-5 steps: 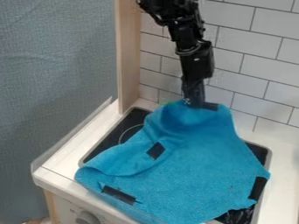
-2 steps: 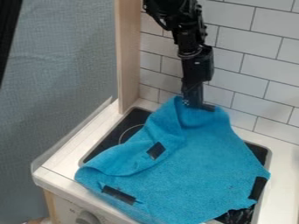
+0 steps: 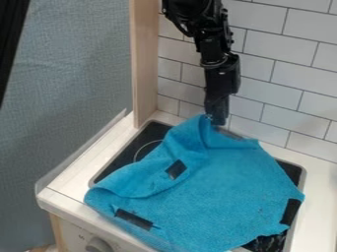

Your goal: Unfold the cloth from bottom to top

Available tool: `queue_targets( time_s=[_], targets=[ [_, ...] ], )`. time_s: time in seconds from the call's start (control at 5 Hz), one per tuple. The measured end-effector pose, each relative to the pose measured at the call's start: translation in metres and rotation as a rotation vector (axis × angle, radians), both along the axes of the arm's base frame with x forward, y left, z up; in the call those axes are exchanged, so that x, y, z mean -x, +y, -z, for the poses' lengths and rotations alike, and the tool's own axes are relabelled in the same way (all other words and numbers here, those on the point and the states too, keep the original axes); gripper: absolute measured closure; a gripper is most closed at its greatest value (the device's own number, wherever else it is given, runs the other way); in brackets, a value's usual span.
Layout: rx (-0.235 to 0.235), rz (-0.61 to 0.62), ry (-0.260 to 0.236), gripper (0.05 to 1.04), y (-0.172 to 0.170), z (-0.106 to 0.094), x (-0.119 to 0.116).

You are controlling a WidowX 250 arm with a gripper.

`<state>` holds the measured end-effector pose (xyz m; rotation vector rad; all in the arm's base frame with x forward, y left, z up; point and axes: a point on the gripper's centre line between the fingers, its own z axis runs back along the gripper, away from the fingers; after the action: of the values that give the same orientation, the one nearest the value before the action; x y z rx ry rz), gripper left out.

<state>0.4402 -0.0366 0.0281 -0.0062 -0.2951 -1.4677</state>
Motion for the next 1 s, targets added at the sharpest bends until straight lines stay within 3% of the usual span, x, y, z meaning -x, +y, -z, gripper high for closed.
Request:
queue_targets(
  time_s=[0.2, 0.4, 1.0],
  targets=[
    [0.001, -0.001, 0.0, 0.298, -0.0002, 0.0, 0.0],
    [-0.004, 0.0, 0.0, 0.073, 0.0006, 0.0001, 0.0],
    [0.016, -0.01, 0.004, 0.083, -0.0021, -0.0052, 0.0006]
  ],
)
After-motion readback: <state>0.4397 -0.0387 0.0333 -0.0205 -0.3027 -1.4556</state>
